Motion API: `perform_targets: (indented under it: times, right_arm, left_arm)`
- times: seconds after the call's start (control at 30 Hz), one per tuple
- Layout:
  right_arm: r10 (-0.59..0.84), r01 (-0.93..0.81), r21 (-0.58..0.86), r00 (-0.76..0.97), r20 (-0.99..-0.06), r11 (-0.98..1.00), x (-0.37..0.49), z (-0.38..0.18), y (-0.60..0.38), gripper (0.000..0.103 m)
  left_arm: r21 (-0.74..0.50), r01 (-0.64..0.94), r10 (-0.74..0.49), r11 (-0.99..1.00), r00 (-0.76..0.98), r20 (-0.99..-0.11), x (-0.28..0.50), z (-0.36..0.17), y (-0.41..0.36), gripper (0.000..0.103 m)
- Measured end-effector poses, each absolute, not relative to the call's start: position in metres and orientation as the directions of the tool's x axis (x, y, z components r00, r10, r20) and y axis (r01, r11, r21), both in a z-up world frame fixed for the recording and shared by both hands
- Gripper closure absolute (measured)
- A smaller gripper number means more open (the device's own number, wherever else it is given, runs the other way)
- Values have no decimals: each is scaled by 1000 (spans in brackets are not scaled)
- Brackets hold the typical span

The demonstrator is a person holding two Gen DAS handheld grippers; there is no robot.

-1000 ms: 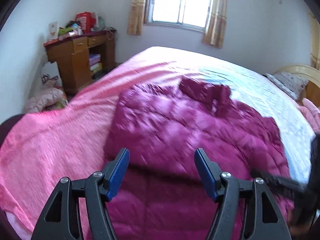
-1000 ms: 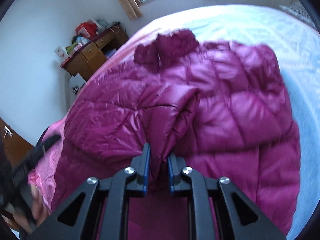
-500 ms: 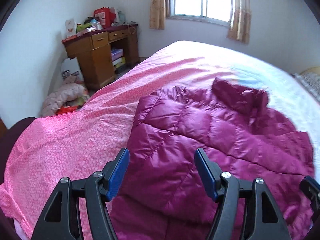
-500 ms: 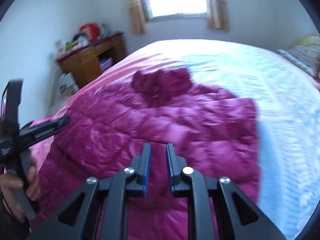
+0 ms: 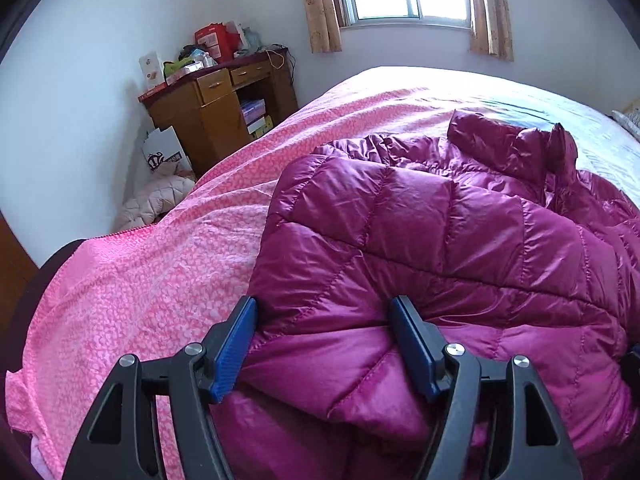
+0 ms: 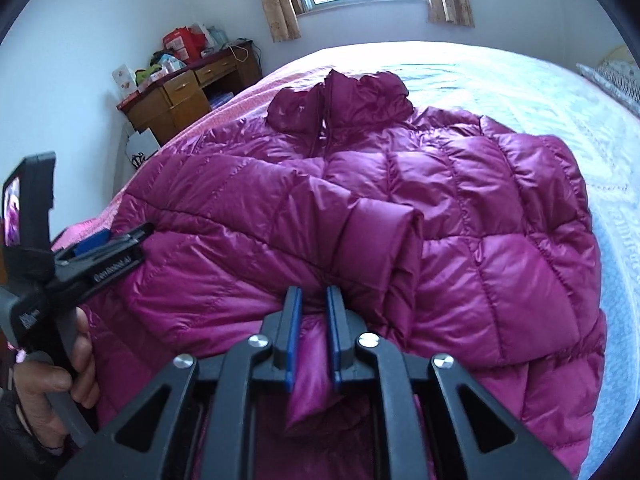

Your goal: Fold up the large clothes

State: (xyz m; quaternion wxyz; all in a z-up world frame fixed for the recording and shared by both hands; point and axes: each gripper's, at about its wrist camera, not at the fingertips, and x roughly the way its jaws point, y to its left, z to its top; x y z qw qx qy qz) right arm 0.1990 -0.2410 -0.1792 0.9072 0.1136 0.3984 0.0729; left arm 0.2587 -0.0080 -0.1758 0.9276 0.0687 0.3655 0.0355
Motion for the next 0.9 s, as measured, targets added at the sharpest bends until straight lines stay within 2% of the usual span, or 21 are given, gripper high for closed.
perform_targets:
  times: [0.03, 0.07, 0.13, 0.2, 0.23, 0.37, 0.43, 0.53, 0.6, 0.7, 0.9]
  right_arm:
    - [231, -42, 273, 664, -712, 961, 199, -177, -241, 88]
    - [247, -41, 289, 641, -727, 956, 200, -170, -244, 83]
    - [292, -35, 344, 613, -734, 938, 207, -152, -251, 62]
    - [296, -34, 358, 638, -711, 933, 213, -124, -261, 27]
    - [266, -29, 334, 670, -693, 942, 218, -104, -268, 24]
    - [199, -9, 264, 682, -703, 964, 260, -57, -288, 25]
    - [200, 25, 287, 660, -724, 957, 293, -49, -301, 26]
    - [232, 99, 377, 639, -734, 921, 338, -54, -320, 27]
    - [241, 141, 408, 621, -746, 902, 365, -65, -326, 27]
    - [224, 203, 410, 588, -777, 889, 399, -85, -329, 27]
    - [173, 268, 352, 521, -836, 897, 451, -116, -329, 27]
  left_arm:
    - [149, -18, 114, 989, 731, -673, 258, -175, -6, 30]
    - [141, -17, 109, 990, 730, -674, 259, -174, -5, 29]
    - [106, 5, 69, 994, 726, -684, 257, -170, 0, 29]
    - [77, 36, 28, 996, 713, -701, 256, -159, 3, 29]
    - [63, 54, 6, 997, 717, -697, 256, -150, 4, 29]
    - [67, 78, -21, 995, 790, -613, 266, -90, 2, 29]
    - [52, 83, -35, 995, 794, -607, 283, -68, 0, 29]
    - [-40, 83, -90, 996, 777, -623, 328, -42, -3, 29]
    - [-16, 53, -52, 998, 778, -627, 353, -38, -10, 29]
    - [40, 36, -3, 999, 779, -628, 384, -54, -28, 29]
    - [36, 53, -10, 998, 680, -733, 413, -126, -50, 29]
